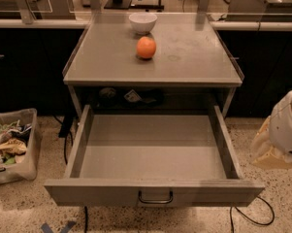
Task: Close top drawer
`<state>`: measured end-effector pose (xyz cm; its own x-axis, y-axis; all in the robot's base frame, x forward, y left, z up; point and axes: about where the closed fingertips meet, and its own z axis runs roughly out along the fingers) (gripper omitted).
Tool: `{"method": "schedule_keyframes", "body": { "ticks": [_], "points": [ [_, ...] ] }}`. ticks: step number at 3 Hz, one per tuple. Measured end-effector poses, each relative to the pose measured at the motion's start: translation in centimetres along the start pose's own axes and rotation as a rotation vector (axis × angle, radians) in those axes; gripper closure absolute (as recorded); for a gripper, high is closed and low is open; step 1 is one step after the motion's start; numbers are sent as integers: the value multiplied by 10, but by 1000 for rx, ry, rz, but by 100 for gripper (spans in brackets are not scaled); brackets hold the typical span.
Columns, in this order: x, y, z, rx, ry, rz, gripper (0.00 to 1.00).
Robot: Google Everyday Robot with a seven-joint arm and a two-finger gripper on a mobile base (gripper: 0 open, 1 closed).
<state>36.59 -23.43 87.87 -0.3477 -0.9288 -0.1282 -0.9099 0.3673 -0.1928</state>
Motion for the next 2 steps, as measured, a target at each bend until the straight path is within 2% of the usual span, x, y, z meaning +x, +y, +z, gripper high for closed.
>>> {"method": "schedule_keyframes", "body": {
  "ticks": [1, 2],
  "points": [
    [-8, 22, 21, -21, -61, 100, 89],
    [-22, 49, 53, -71, -112, 159, 100]
  ]
}}
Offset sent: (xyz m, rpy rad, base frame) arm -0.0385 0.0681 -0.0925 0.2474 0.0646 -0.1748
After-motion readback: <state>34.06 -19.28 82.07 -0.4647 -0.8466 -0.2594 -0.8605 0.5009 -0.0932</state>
